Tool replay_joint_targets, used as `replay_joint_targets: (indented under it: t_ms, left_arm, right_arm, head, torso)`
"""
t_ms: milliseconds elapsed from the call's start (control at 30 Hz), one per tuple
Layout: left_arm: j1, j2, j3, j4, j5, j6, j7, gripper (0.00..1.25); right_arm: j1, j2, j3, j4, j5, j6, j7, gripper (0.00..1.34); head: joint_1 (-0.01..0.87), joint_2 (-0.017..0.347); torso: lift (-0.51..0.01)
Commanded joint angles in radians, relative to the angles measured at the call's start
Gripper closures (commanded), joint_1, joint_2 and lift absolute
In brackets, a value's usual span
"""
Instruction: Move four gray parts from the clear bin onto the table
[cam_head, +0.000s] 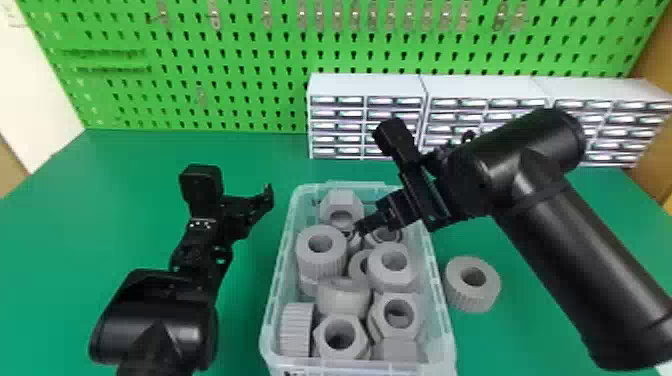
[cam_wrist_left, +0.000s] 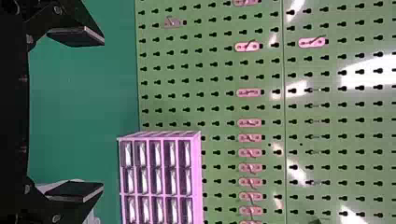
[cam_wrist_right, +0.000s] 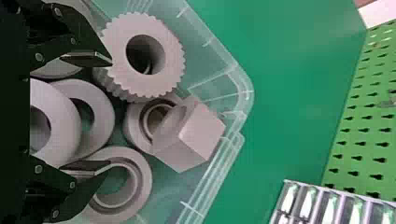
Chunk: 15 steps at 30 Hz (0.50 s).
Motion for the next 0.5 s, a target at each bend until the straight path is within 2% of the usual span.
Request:
replay_joint_targets:
  t_ms: [0,467]
  left_arm:
    - [0.000,0.005,0.001,0.000,0.002,0.000,0.000,0.18]
    - [-0.004,0.011,-0.004,0.000,0.005,0.000,0.000,0.18]
  right_arm:
    - [-0.002,-0.001,0.003,0.004,-0.003,0.047,0.000,0.48]
    - [-0.010,-0.001,0.029,0.050,-0.032,0.095,0.000,0.48]
  head:
    - [0.693,0.072]
    - [0.693,0.072]
  torso:
    - [-0.052]
    - [-0.052]
